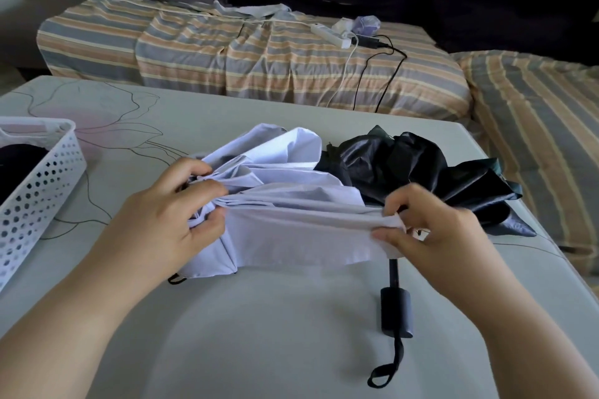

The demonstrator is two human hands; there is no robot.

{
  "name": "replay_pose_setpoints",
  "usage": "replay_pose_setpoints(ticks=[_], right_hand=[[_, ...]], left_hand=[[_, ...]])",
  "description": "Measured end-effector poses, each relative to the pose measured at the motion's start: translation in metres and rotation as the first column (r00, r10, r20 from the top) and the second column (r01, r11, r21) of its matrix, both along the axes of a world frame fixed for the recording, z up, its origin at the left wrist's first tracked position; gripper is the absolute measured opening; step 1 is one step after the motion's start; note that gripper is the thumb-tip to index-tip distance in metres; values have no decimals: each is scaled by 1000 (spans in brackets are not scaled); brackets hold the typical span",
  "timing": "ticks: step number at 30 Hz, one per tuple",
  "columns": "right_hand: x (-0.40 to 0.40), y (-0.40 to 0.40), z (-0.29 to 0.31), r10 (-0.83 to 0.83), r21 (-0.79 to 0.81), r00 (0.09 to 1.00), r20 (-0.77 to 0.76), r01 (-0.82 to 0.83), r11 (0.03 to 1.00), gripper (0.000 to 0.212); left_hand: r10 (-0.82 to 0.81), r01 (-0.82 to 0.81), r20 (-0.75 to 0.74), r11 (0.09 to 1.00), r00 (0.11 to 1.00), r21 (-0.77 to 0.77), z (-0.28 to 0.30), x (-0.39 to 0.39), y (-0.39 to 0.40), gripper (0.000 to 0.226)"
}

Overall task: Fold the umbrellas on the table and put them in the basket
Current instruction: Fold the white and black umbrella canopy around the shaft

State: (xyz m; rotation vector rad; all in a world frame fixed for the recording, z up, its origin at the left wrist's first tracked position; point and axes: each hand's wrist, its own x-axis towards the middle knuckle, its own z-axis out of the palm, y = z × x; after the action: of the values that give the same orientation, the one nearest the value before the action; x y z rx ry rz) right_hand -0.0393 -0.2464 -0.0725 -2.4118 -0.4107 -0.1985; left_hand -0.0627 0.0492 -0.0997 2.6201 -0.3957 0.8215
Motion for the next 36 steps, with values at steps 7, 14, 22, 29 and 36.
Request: replay_pose_setpoints(ticks=[7, 14, 22, 29, 36], right_hand=[[-2, 3, 4, -7, -271, 998, 68, 25, 962, 33], [-9, 79, -9, 147, -66, 956, 254, -135, 989, 18], [-7, 85, -10, 283, -189, 959, 27, -273, 943, 32], [-10, 79, -3, 214, 77, 953, -215, -202, 976, 30], [5, 88, -19, 186, 94, 979, 77, -193, 977, 17]], left_hand=[[-43, 44, -16, 994, 999, 104, -2, -2, -12, 24], [-85, 93, -57, 984, 995, 154, 2, -7, -22, 27], [-65, 78, -103, 989, 993, 123, 5, -9, -18, 26], [-64, 78, -109, 989, 992, 128, 6, -11, -19, 26], [-63, 83, -104, 977, 993, 198, 9, -13, -25, 25]])
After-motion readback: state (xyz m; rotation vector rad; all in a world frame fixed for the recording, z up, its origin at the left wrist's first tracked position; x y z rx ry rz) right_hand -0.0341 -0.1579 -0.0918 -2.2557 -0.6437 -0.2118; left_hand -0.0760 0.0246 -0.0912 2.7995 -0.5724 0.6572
